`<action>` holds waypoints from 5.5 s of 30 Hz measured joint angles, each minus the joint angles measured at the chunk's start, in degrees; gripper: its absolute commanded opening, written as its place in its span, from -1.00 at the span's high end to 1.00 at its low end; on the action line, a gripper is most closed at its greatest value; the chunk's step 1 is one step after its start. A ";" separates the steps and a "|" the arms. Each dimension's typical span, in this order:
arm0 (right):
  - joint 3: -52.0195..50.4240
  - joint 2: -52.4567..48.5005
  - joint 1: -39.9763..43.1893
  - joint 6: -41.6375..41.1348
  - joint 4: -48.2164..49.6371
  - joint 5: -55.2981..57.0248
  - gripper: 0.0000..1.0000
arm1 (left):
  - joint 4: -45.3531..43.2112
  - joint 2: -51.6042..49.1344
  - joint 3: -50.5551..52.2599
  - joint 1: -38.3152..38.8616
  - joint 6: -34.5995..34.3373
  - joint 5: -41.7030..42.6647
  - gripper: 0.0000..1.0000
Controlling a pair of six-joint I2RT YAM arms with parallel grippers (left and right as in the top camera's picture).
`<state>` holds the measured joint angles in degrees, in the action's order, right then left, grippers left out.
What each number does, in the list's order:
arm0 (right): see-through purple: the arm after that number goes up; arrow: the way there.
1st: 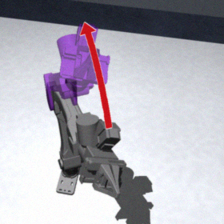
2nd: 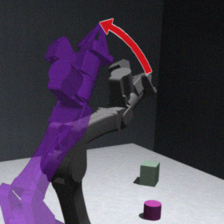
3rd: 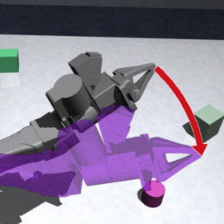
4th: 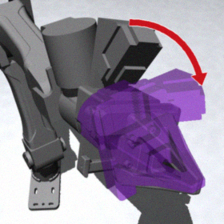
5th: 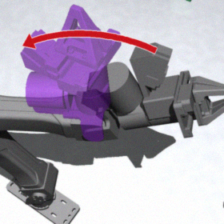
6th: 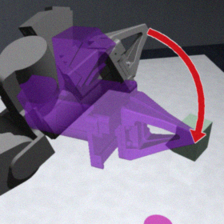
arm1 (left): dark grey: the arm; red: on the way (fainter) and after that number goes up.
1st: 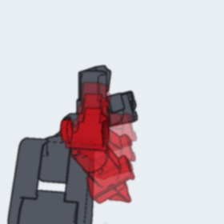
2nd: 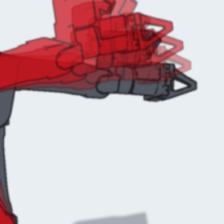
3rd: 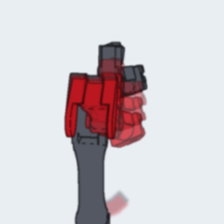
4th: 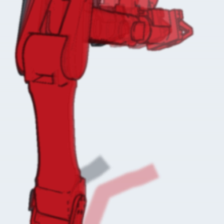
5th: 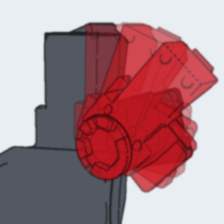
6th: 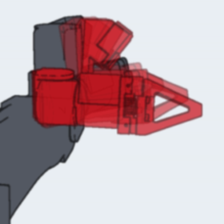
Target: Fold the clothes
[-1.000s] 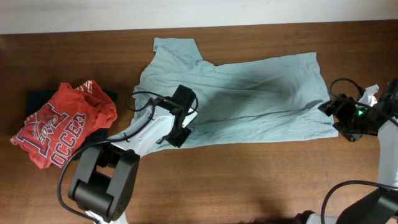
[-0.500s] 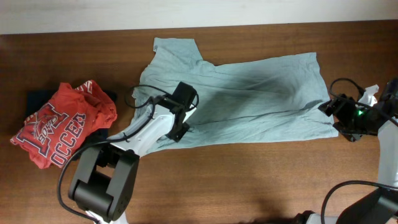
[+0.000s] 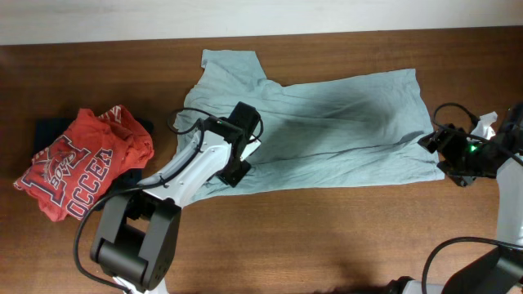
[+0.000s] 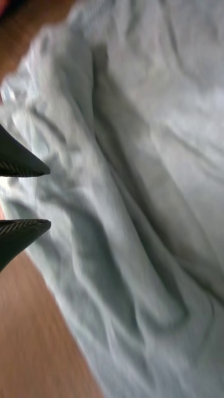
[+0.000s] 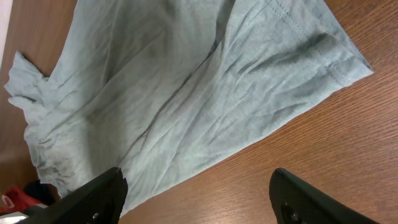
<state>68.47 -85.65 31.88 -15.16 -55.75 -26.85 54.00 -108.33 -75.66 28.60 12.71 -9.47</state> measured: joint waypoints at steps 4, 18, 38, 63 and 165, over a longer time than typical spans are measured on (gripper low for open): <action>0.00 0.00 0.00 -0.02 0.00 0.00 -0.56 | -1.29 0.00 0.26 0.02 -1.49 3.65 0.46; 0.00 0.00 0.00 -0.02 0.28 0.00 -0.56 | -7.85 -1.01 4.55 0.00 -2.38 5.44 0.69; 0.00 0.00 0.00 -0.02 0.42 0.00 -0.56 | -3.43 -1.84 -5.22 0.00 6.86 1.05 0.89; 0.00 0.00 0.00 -0.02 0.02 0.00 -0.57 | -0.72 -5.22 0.52 -0.02 -3.17 2.56 0.26; 0.00 0.00 0.00 -0.02 0.17 0.00 -0.58 | 7.21 -5.57 -3.02 -1.11 10.32 0.48 0.28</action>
<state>68.47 -85.65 31.88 -15.18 -55.57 -26.85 61.21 -113.91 -78.67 27.49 23.03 -8.99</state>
